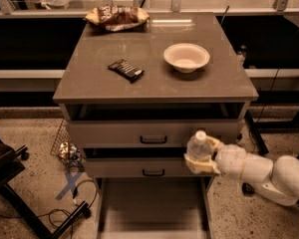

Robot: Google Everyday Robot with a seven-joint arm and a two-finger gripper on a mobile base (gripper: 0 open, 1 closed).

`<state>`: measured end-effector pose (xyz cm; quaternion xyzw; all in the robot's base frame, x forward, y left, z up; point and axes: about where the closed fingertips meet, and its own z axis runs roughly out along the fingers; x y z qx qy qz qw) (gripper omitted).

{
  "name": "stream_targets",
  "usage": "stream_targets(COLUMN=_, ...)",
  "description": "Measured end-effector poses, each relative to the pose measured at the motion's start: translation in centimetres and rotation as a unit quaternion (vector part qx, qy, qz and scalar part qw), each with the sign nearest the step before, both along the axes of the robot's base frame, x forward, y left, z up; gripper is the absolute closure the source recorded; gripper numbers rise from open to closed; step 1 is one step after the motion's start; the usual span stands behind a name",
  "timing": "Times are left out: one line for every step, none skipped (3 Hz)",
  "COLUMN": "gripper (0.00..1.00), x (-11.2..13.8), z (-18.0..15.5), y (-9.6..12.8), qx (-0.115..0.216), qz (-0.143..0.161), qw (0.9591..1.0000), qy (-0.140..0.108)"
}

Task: Place blue plastic bottle into bottom drawer

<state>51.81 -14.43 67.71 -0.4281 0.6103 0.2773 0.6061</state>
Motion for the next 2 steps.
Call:
stream_targets(gripper=1.00, x=-1.7, z=-4.6, y=-0.4, qx=-0.002, qz=0.040, qw=0.9991, qy=0.016)
stream_targets(gripper=1.00, x=-2.6, z=-8.8, y=0.2, qx=-0.003, qz=0.080, qw=0.9960, qy=0.041)
